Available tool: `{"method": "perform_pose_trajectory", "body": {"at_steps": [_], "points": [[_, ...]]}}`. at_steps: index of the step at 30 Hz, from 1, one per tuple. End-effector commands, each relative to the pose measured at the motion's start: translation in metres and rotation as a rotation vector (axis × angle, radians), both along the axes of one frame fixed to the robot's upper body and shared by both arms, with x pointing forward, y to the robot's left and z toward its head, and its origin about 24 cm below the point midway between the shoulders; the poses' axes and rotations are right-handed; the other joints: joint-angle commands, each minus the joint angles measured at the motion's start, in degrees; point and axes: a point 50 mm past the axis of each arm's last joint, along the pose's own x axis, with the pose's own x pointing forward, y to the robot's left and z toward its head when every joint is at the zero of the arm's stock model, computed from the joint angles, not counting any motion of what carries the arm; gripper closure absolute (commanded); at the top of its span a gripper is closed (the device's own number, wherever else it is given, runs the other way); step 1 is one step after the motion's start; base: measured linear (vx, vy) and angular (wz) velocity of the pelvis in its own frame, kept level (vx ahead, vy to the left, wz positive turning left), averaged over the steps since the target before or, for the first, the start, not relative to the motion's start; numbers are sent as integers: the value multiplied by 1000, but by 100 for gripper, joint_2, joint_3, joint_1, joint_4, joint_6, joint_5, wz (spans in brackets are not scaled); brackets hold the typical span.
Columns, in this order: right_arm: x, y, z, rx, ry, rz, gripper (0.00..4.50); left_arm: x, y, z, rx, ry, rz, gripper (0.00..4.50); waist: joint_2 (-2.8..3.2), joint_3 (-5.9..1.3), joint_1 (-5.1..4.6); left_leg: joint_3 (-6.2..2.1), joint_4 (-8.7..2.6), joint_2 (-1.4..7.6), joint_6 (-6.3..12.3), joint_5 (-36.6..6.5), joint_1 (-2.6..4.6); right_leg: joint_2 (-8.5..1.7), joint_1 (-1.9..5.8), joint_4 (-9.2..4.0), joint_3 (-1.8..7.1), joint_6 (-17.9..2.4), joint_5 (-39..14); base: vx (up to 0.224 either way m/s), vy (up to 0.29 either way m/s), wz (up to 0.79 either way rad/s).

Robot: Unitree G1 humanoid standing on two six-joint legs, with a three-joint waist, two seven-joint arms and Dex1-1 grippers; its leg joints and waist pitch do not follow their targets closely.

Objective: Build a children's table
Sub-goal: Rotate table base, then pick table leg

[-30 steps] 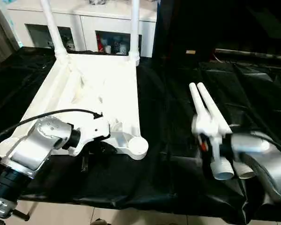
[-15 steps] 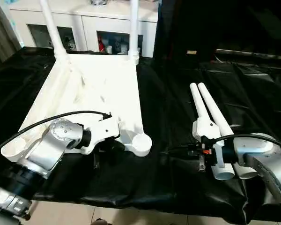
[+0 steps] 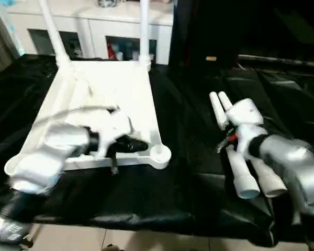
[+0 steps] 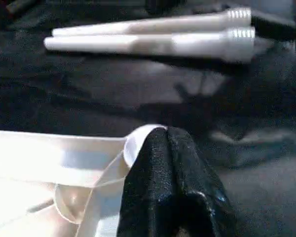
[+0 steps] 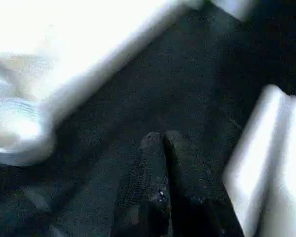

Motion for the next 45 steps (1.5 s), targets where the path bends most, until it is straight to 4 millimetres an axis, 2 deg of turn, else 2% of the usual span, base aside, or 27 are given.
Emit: {"method": "perform_pose_trajectory", "body": {"at_steps": [1,4,6,7,8,9,10,13,14,16,17,21,24,28,29,31,32,33,34,36,37,40,41,43,45], "points": [[0,-4,0,-31,36,-89,426,0,-3,9,-54,-21,28,450,-26,-373,-36,1,-401,40,-302,-1900,109,-201,168,-497,173,-644,-2566,0,0,0],[3,-10,4,14,63,-225,390,1,-3,13,-72,-40,69,450,-7,-392,-64,-8,-410,30,-318,-1592,53,-199,209,-445,174,-664,-2221,0,0,0],[3,-15,7,13,86,-291,383,0,-2,13,-60,-34,74,450,-61,-394,-83,3,-408,31,-319,-1495,52,-194,219,-436,183,-631,-2130,0,0,0],[3,-19,10,21,125,-361,367,-4,-4,14,-50,-24,75,450,-32,-393,-79,4,-408,26,-337,-1431,56,-192,225,-426,189,-608,-2115,0,0,0],[3,-20,10,21,126,-362,367,-4,-4,14,-50,-24,75,450,-53,-399,-92,4,-403,19,-348,-1328,57,-184,231,-400,192,-614,-2039,0,0,0],[1,-23,13,27,156,-394,348,-7,-6,14,-55,-17,67,450,-68,-394,-95,15,-400,22,-349,-1306,56,-186,223,-415,196,-599,-2039,0,0,0],[1,-24,13,28,166,-403,343,-8,-7,15,-57,-13,64,450,-47,-390,-90,17,-394,26,-361,-1326,79,-188,214,-409,201,-600,-2033,0,0,0],[-4,-26,15,20,221,-437,317,-14,-12,16,-58,-8,54,450,-45,-385,-92,22,-395,35,-382,-1301,80,-185,208,-408,205,-603,-1954,0,0,0],[-5,-27,15,18,243,-447,317,-14,-13,16,-56,-9,53,450,-64,-387,-99,23,-394,27,-387,-1292,76,-172,223,-403,202,-588,-1959,0,0,0],[-7,-26,15,23,259,-455,295,-15,-14,16,-55,-10,54,450,-54,-378,-100,28,-391,21,-405,-1328,82,-178,212,-428,207,-548,-2076,0,0,0],[-8,-26,15,57,288,-463,288,-17,-17,17,-48,-10,51,450,-95,-380,-111,34,-384,19,-410,-1362,84,-178,208,-435,210,-493,-2198,0,0,0],[-8,-26,13,91,309,-473,251,-23,-22,18,-59,21,11,450,-52,-364,-94,19,-386,14,-438,-1463,95,-189,179,-470,199,-400,-2470,0,0,0],[-9,-28,9,67,329,-475,228,-28,-26,19,-63,45,-15,450,-76,-369,-89,13,-386,11,-459,-1499,92,-190,183,-484,191,-312,-2600,0,0,0],[-11,-29,2,62,361,-477,184,-30,-29,18,-68,57,-25,450,-59,-363,-91,13,-379,-2,-463,-1554,92,-179,168,-512,185,-228,-2752,0,0,0],[-10,-28,1,67,368,-475,173,-32,-30,18,-68,62,-31,450,-88,-368,-92,16,-373,-3,-452,-1555,93,-179,166,-520,182,-204,-2781,0,0,0],[-10,-28,0,71,372,-474,156,-32,-30,17,-68,66,-35,450,-82,-371,-91,12,-372,-7,-445,-1533,84,-181,170,-517,177,-190,-2803,0,0,0],[-9,-26,-1,88,384,-468,149,-33,-31,17,-68,66,-36,450,-115,-374,-95,12,-374,1,-437,-1515,79,-180,170,-516,177,-180,-2789,0,0,0],[-9,-26,-1,88,384,-468,149,-33,-31,17,-68,66,-36,450,-101,-377,-90,10,-373,1,-435,-1496,81,-185,168,-504,179,-191,-2761,0,0,0],[-8,-24,-4,86,400,-463,142,-34,-31,17,-67,68,-35,450,-119,-378,-96,14,-373,3,-431,-1476,76,-181,169,-506,179,-193,-2724,0,0,0],[-8,-24,-4,86,400,-463,135,-34,-31,17,-67,68,-35,450,-97,-376,-94,11,-376,5,-451,-1506,91,-177,156,-501,178,-214,-2690,0,0,0],[-5,-22,-10,92,436,-472,135,-36,-32,16,-64,73,-33,450,-137,-390,-101,15,-374,6,-454,-1470,77,-176,173,-489,177,-222,-2612,0,0,0],[-2,-21,-16,84,478,-482,135,-38,-31,14,-57,80,-29,450,-134,-391,-104,10,-378,12,-482,-1502,89,-184,157,-480,175,-269,-2575,0,0,0],[-2,-20,-19,80,492,-482,135,-39,-32,13,-55,82,-27,450,-175,-397,-107,6,-382,15,-492,-1514,84,-180,170,-470,168,-274,-2541,0,0,0],[-1,-20,-20,70,500,-481,135,-40,-32,13,-53,84,-27,450,-166,-390,-100,10,-384,14,-497,-1525,81,-182,170,-472,177,-268,-2521,0,0,0],[0,-17,-23,61,520,-478,135,-41,-32,12,-51,89,-26,450,-187,-388,-91,13,-384,13,-495,-1511,82,-182,168,-475,177,-243,-2538,0,0,0]]}}
